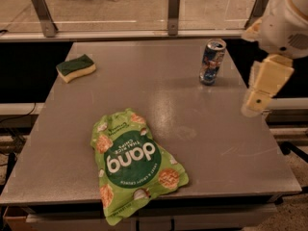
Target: Pick sponge
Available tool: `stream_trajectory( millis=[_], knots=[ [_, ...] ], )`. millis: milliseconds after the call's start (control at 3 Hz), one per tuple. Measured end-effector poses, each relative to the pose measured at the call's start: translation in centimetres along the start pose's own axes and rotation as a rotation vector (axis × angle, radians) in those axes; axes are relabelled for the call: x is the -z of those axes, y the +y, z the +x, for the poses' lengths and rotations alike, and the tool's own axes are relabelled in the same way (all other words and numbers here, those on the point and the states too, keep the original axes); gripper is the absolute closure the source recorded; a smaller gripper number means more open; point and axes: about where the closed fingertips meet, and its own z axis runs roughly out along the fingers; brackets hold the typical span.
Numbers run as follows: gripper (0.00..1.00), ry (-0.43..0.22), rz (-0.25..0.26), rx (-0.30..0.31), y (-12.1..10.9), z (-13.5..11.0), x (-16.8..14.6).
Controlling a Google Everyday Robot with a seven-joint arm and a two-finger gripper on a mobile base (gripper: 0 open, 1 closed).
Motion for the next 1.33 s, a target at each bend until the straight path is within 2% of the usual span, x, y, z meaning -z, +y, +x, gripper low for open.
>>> stream_trajectory(
  millis=[667,1000,1333],
  knots=[
    [0.0,-0.108,0.03,0.153,-7.2,-12.9,-5.6],
    [0.0,-0.202,0.036,0.198,-9.1,-20.8,-8.1],
    [0.0,-0.204,0.037,0.199,-9.1,-20.9,-8.1]
  ],
)
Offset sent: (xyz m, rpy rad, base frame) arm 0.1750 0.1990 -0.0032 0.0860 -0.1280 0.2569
